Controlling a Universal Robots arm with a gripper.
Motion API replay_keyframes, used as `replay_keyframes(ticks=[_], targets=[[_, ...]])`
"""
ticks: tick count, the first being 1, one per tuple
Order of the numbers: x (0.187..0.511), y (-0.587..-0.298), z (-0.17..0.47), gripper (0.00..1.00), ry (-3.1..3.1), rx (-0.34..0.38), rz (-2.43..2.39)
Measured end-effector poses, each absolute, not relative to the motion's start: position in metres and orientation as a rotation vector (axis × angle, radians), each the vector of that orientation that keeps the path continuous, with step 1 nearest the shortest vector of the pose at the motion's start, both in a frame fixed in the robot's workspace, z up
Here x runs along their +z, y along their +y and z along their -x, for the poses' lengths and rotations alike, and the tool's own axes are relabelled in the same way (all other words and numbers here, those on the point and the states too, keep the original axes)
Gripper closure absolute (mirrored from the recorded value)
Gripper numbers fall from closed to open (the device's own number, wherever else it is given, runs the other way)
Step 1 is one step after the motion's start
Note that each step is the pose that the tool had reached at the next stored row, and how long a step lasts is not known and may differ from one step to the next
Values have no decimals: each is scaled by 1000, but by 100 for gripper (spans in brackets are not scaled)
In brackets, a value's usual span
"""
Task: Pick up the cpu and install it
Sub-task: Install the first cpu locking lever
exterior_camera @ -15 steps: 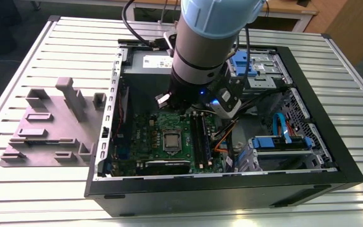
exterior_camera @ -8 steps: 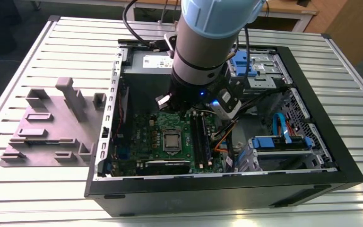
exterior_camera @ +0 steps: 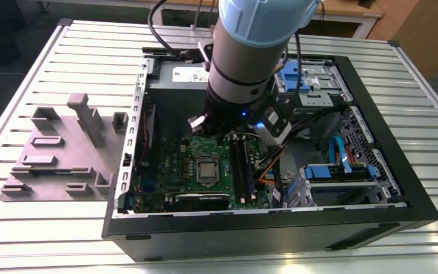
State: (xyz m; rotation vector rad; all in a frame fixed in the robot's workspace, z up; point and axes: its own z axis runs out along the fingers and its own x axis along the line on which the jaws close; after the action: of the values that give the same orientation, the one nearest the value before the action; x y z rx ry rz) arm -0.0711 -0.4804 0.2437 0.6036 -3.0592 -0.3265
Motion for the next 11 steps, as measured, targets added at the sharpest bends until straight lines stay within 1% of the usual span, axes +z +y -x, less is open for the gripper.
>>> replay_keyframes(ticks=[11], targets=[[242,-485,67,90,-3059,-306,-602]])
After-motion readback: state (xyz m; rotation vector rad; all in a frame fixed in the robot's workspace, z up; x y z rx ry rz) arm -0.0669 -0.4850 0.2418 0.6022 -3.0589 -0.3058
